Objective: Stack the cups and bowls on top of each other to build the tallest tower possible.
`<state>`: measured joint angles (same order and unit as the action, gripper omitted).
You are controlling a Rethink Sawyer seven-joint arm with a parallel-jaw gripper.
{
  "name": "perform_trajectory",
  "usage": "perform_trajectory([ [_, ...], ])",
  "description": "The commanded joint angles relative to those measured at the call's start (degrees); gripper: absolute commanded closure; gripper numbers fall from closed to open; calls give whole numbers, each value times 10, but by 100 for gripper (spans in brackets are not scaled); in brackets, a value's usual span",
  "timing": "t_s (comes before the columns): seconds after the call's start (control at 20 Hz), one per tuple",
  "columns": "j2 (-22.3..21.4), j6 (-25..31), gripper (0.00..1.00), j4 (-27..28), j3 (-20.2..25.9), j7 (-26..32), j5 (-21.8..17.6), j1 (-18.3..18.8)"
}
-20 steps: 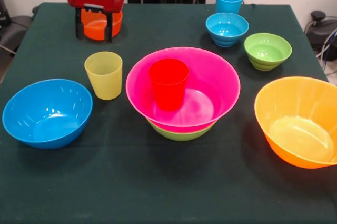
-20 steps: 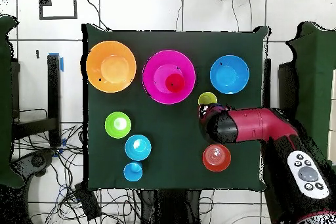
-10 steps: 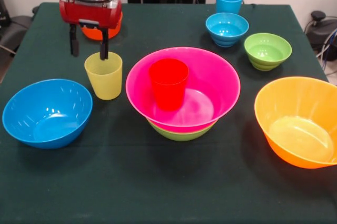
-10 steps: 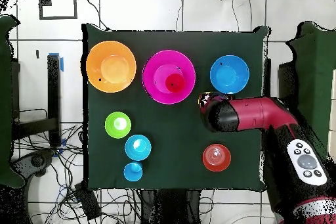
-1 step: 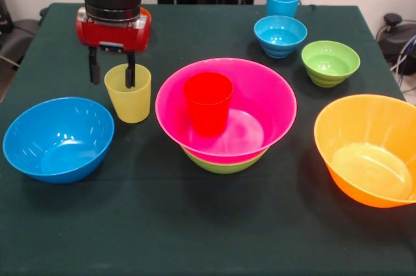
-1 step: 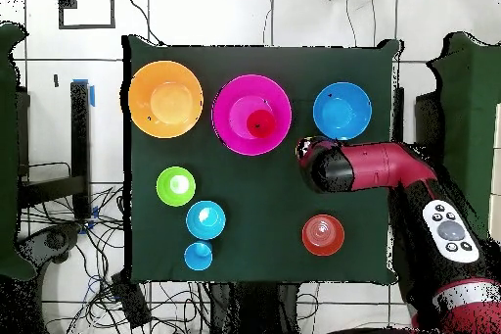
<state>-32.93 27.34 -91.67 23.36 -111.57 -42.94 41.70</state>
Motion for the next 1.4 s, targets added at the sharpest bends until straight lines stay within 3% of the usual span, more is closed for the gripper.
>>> perform_trajectory([
  [0.05,44,27,0,26,6,112,-54,-4],
  [0.55,53,79,0,34,-2,153,-67,9],
  [0.75,68,53,0,40,-10,138,-87,9],
  [1.35,94,37,0,53,20,173,-103,45],
  [1.4,98,33,100,54,32,180,-101,56],
])
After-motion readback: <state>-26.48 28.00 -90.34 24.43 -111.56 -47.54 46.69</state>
